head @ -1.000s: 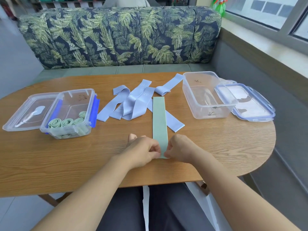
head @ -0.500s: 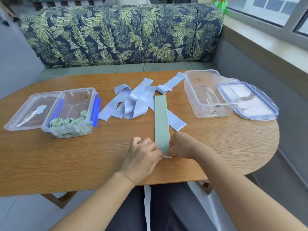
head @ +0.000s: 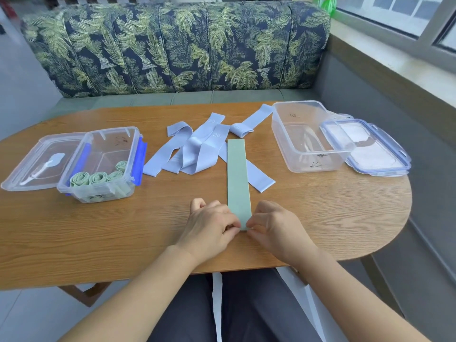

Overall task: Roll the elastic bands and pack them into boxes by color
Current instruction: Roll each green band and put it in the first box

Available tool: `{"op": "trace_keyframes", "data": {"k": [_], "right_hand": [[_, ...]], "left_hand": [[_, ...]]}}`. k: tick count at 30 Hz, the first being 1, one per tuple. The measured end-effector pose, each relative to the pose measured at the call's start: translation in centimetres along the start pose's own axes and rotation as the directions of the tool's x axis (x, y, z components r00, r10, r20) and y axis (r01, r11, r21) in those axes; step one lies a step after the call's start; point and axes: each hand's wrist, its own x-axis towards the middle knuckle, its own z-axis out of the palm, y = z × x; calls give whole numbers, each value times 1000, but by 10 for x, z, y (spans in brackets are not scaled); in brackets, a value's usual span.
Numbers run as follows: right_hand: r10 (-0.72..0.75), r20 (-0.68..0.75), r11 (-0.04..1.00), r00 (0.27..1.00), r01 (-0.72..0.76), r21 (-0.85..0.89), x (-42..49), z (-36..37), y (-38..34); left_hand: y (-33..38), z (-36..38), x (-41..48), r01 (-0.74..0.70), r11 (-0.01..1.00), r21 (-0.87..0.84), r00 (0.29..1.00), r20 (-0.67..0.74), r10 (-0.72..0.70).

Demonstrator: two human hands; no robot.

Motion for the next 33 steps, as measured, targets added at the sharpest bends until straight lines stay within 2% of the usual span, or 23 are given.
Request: {"op": "trace_keyframes", "data": {"k": [6,10,15,17,19,22,26,30,33], "right_hand": [[-115,-25,991,993,113,-77,3,4,1],[-111,48,988,993,115,-102,5,2,4],[82,265,995,961,-64,-77,19,-12,-3],[215,345,975,914,-221,-22,29,-16,-3],[324,411,930,852,-367,26,38,-20,0],[413,461,877,785,-479,30,47,-25,2],[433,525,868,733,-496,-23,56,-28,0],[432,552,870,714,-492,-44,59,-30,-2],[421,559,875,714,-482,-45,60,-31,-3]], "left_hand": [[2,-1,-1,16,1000,19,1000,-1,-16],[5,-2,-2,9,999,48,1000,27,-11],[5,-6,0,115,993,-8,988,100,-114],[3,-6,2,228,968,-101,971,101,-218],[3,-6,4,266,957,-112,961,111,-254],[3,-5,8,229,973,-35,967,123,-223],[1,-8,14,194,981,-15,971,147,-190],[1,-7,9,51,997,-59,997,53,-48],[0,-5,5,-10,1000,-28,999,33,11]]}}
